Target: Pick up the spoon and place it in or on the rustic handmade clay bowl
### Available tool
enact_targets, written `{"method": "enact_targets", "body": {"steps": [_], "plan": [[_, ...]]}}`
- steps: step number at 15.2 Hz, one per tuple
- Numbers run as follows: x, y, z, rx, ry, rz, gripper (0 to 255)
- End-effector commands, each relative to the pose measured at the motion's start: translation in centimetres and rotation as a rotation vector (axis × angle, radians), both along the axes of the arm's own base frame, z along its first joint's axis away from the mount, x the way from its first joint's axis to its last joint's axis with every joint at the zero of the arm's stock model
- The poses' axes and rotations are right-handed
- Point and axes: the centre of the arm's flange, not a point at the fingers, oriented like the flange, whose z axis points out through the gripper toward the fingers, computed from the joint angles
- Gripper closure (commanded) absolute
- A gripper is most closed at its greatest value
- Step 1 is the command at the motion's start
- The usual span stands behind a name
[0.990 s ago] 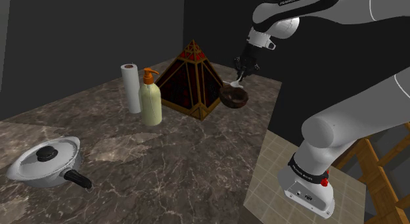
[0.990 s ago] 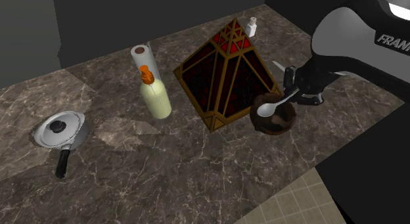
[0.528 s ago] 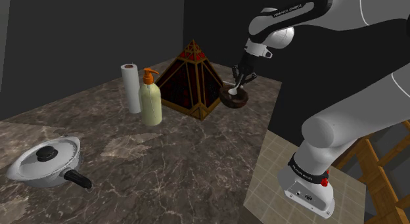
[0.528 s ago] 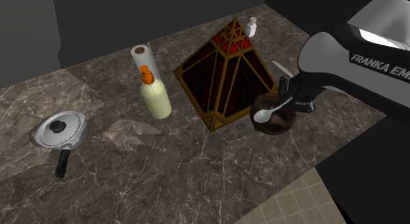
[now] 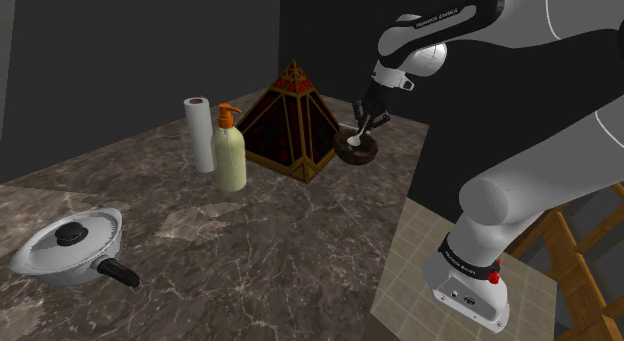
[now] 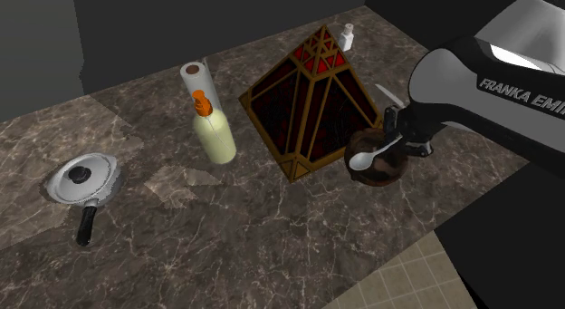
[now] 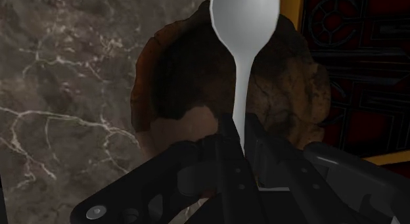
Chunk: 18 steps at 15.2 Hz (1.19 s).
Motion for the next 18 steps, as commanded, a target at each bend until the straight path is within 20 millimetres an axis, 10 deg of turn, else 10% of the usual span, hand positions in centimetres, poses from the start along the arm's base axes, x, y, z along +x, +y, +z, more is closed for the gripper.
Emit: {"method": "enact_targets", "body": {"steps": [1,6,10,18], "plan": [[0.0,0.0,0.0,0.000,0.000,0.000,0],[0.0,0.0,0.0,0.000,0.000,0.000,0],[-0.5,-0.9,4.9,0.000,0.000,0.000,0],[-0.5,-0.9,4.9,0.000,0.000,0.000,0]]}}
